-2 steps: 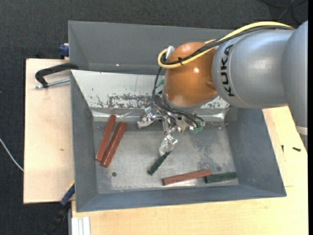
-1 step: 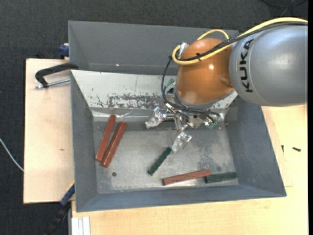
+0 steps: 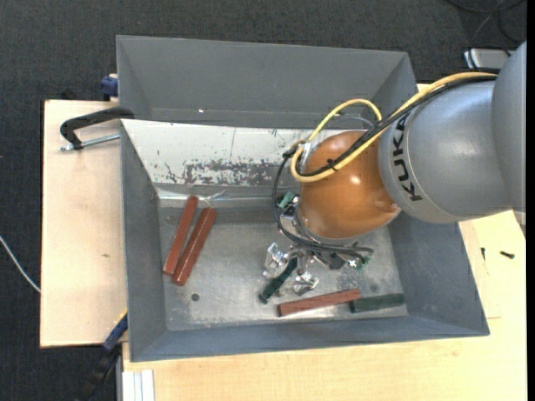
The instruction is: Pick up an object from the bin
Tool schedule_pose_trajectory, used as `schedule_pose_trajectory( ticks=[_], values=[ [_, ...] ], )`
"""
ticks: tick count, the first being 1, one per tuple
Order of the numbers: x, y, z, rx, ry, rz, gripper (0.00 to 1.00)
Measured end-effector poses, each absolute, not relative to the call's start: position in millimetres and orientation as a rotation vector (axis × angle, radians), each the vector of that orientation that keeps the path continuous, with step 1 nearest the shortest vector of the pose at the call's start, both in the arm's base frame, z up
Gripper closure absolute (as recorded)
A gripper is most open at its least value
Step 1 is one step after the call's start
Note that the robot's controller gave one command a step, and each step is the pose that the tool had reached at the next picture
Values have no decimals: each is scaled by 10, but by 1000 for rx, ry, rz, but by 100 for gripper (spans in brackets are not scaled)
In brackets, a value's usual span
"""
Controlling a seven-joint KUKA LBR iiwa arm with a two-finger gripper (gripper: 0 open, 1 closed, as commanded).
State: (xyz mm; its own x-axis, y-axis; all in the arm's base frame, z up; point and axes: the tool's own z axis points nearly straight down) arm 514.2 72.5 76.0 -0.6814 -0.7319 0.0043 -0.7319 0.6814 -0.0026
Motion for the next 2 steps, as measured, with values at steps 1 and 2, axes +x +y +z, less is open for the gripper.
schedule_pose_trajectory(
  ticks=[1, 2],
  values=[
    [5142, 725, 760, 1252, -2878, 6, 100],
    [5221, 610, 2141, 1260, -2885, 0, 100]
  ],
)
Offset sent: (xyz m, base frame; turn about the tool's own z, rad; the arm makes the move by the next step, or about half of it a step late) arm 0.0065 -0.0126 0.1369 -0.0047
